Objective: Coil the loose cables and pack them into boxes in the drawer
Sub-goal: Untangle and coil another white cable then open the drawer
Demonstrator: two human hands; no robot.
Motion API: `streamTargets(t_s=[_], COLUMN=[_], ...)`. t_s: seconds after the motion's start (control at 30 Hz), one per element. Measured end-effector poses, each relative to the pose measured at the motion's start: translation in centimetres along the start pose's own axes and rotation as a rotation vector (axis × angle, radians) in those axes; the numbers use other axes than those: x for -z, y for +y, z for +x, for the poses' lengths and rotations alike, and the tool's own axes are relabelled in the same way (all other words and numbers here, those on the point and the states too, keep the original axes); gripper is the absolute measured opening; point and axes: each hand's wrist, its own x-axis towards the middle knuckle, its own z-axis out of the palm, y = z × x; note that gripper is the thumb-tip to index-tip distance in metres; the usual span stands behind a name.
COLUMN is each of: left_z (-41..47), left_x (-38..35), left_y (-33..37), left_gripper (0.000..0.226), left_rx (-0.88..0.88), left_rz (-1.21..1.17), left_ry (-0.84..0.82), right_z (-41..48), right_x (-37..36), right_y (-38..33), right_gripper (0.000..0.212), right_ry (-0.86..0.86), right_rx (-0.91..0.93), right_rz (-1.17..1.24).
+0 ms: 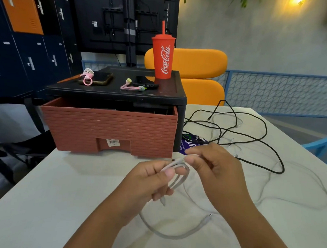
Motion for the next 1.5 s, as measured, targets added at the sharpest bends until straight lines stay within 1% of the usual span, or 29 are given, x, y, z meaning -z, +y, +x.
streamTargets(t_s=[0.03, 0.13, 0.2, 0.23, 0.3, 0.33, 0.4, 0.5, 0.57, 0.63, 0.7, 0.8, 0.87, 0.9, 0.93, 0.97, 1.0, 1.07, 1.1, 1.17, 1.23, 1.27, 1.3, 1.33, 1.37, 1.43, 1.5], left_z=[0.0, 0.0, 0.1, 0.1, 0.1, 0.1, 0.1, 0.2, 0.2, 0.4, 0.5, 0.5, 0.5, 0.6, 0.7, 0.9, 0.8, 0.3, 0.4, 0.5, 0.8, 1.0, 0.9, 0.8, 0.6, 0.5, 0.6], left_x=[0.1, 0.1, 0.3, 0.4, 0.4, 0.4, 0.3, 0.3, 0.5, 1.0, 1.9, 2.6, 2.7, 3.0, 3.2, 3.1, 2.9, 3.2, 3.4, 3.8, 3.9, 3.8, 3.6, 3.5, 3.3, 2.9, 2.8], left_y=[0.0, 0.2, 0.3, 0.3, 0.4, 0.3, 0.4, 0.5, 0.3, 0.1, -0.1, 0.1, 0.3, 0.0, -0.3, -0.3, -0.3, -0.7, -0.9, -1.0, -0.8, -0.6, -0.3, -0.1, 0.1, 0.7, 0.9], left_gripper=[0.027, 0.027, 0.020, 0.019, 0.028, 0.033, 0.033, 0.030, 0.030, 0.030, 0.027, 0.019, 0.019, 0.019, 0.023, 0.031, 0.043, 0.053, 0.054, 0.053, 0.048, 0.040, 0.030, 0.022, 0.020, 0.023, 0.027], left_rx=[0.008, 0.012, 0.010, 0.011, 0.049, 0.079, 0.122, 0.165, 0.172, 0.131, 0.079, 0.007, 0.003, 0.004, -0.010, -0.020, -0.009, 0.030, 0.019, -0.028, -0.079, -0.107, -0.120, -0.141, -0.161, -0.184, -0.180], left_rz=[-0.060, -0.298, -0.438, -0.490, -0.561, -0.582, -0.575, -0.566, -0.624, -0.731, -0.823, -0.944, -0.937, -0.947, -0.989, -1.043, -1.058, -1.022, -1.021, -1.033, -1.083, -1.099, -1.085, -1.037, -0.995, -0.985, -0.980], left_ry=[0.011, 0.019, 0.001, -0.017, -0.034, -0.033, -0.050, -0.075, -0.076, -0.104, -0.107, -0.157, -0.044, -0.040, -0.135, -0.271, -0.305, -0.207, -0.215, -0.258, -0.277, -0.248, -0.128, 0.041, 0.156, 0.237, 0.261], right_z=[0.0, -0.1, -0.2, -0.3, -0.5, -0.6, -0.7, -0.6, -0.5, -0.3, 0.0, 0.3, 0.3, 0.3, 0.3, 0.2, 0.2, 0.2, 0.2, 0.3, 0.4, 0.4, 0.3, 0.2, 0.1, -0.2, -0.5], right_x=[0.1, 0.0, -0.5, -0.7, -1.1, -1.2, -1.3, -1.3, -1.1, -0.7, -0.1, 0.8, 0.9, 0.9, 0.9, 0.9, 0.9, 0.9, 1.0, 1.0, 0.8, 0.7, 0.5, 0.3, 0.1, -0.4, -0.9], right_y=[0.0, -0.3, -0.5, -0.6, -0.6, -0.4, -0.1, 0.1, 0.0, -0.3, -0.3, 0.7, 1.2, 1.3, 1.4, 1.4, 1.4, 1.3, 1.2, 1.0, 1.2, 1.2, 1.3, 1.2, 1.0, 0.5, 0.0], right_gripper=[0.013, 0.017, 0.019, 0.023, 0.029, 0.032, 0.038, 0.039, 0.035, 0.032, 0.026, 0.025, 0.017, 0.012, 0.010, 0.010, 0.010, 0.007, 0.006, 0.006, 0.010, 0.012, 0.014, 0.015, 0.015, 0.013, 0.014], right_ry=[-0.041, -0.212, -0.274, -0.278, -0.252, -0.232, -0.205, -0.203, -0.203, -0.163, -0.070, 0.080, 0.189, 0.239, 0.290, 0.335, 0.375, 0.419, 0.416, 0.333, 0.162, 0.079, 0.001, -0.075, -0.149, -0.291, -0.427], right_rx=[-0.027, -0.067, -0.125, -0.147, -0.140, -0.119, -0.074, -0.093, -0.130, -0.142, -0.165, -0.124, -0.065, -0.047, -0.021, 0.011, 0.036, 0.041, 0.023, -0.075, -0.222, -0.266, -0.289, -0.303, -0.310, -0.290, -0.235], right_rz=[0.064, 0.208, 0.276, 0.288, 0.265, 0.235, 0.177, 0.169, 0.185, 0.195, 0.212, 0.075, -0.028, -0.056, -0.095, -0.144, -0.190, -0.231, -0.235, -0.226, -0.237, -0.265, -0.293, -0.309, -0.314, -0.322, -0.355])
